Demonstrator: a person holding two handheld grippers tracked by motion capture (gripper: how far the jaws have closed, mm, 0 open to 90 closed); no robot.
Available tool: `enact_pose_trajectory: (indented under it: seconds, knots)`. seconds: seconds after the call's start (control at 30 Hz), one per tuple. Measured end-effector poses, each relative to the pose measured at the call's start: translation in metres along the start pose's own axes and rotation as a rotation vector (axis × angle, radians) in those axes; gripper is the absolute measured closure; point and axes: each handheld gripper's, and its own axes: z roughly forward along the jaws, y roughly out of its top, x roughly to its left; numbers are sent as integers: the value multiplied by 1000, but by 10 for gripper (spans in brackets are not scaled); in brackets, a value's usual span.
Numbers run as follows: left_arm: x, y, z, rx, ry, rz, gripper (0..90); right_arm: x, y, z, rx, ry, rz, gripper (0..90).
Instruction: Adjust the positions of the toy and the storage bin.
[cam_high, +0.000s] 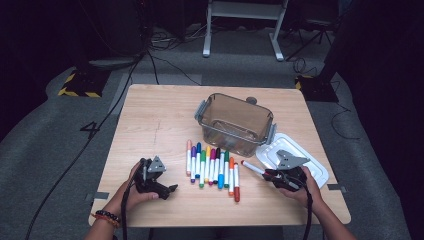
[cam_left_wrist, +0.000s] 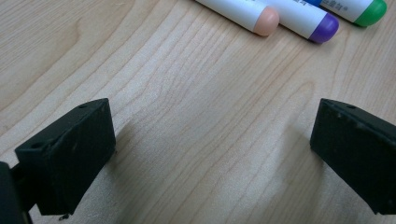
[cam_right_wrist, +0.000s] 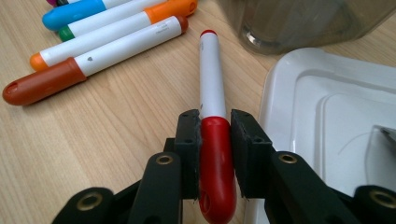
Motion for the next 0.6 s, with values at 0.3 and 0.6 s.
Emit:
enact_pose_trajectory:
  seconds: [0.3,0.6]
  knots:
    - [0,0,0,0,0,0,3,-4,-4,-20,-8,-9,0,739]
    - [0,0,0,0,0,0,3,-14,-10,-44,-43,-44,41,739]
